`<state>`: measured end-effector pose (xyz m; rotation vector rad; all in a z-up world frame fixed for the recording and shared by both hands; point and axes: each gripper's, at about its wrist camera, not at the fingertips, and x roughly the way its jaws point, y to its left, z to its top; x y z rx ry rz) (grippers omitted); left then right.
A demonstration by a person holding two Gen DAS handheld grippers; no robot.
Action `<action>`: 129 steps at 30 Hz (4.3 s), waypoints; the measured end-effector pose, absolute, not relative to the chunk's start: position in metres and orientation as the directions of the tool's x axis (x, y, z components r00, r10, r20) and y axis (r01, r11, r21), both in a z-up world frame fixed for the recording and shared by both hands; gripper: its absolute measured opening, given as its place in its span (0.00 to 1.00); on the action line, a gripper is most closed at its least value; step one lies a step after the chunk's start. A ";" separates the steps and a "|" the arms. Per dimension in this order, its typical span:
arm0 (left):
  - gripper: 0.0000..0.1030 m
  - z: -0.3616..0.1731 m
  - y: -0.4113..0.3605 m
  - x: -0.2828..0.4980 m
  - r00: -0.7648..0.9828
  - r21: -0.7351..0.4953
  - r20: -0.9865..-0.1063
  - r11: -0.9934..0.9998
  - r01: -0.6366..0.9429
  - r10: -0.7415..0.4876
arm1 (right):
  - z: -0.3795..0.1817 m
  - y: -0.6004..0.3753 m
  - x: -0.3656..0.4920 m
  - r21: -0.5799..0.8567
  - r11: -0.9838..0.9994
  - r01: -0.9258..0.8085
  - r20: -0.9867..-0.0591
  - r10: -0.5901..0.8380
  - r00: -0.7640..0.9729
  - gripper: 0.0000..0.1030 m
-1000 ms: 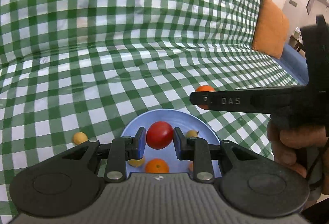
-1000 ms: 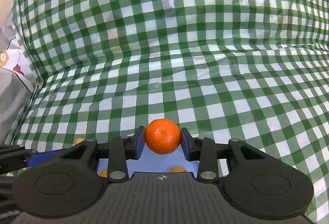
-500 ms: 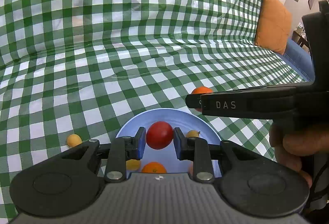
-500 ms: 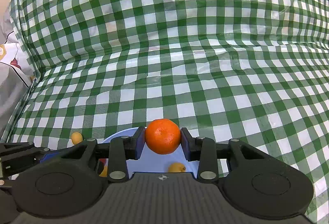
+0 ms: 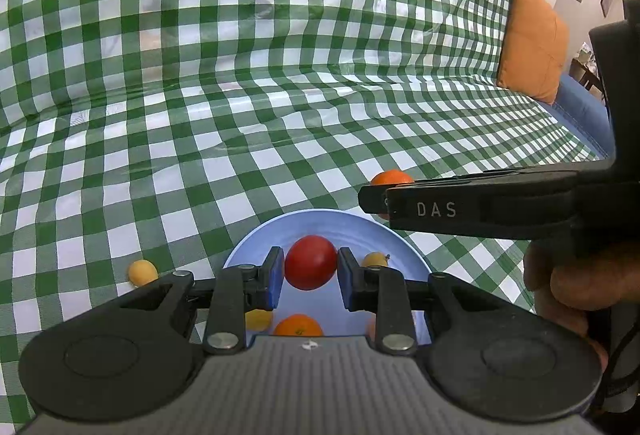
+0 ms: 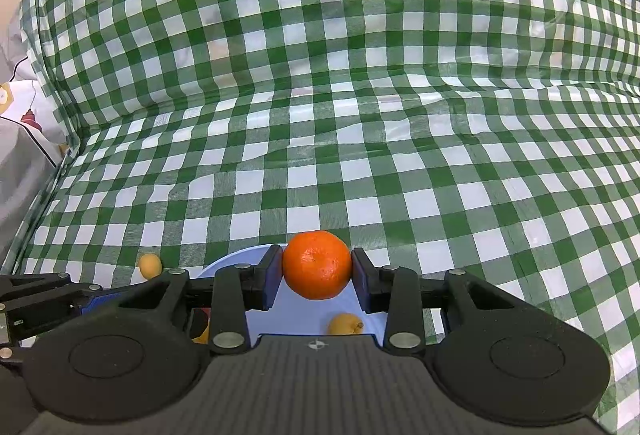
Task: Organize fruits
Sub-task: 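Open both grippers to drop the tomato and orange onto the plate, then grasp a small yellow fruit with the left gripper while the right gripper grasps the bagged orange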
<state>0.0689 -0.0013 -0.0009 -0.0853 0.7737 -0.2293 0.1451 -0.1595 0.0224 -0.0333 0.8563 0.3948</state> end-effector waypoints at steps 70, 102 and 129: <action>0.10 0.050 0.211 0.062 0.703 -0.180 -0.708 0.947 -0.265 0.062 | 0.018 -0.025 0.073 0.274 0.607 -0.746 -0.682 0.670 0.294 0.36; 0.32 -0.019 0.129 0.107 0.561 -0.189 -0.816 0.982 -0.029 -0.141 | -0.037 -0.014 0.057 0.152 0.746 -0.649 -0.847 0.436 0.303 0.34; 0.25 -0.050 0.109 0.132 0.533 -0.052 -0.845 0.999 -0.014 -0.037 | -0.041 -0.020 0.052 0.183 0.741 -0.645 -0.857 0.442 0.265 0.35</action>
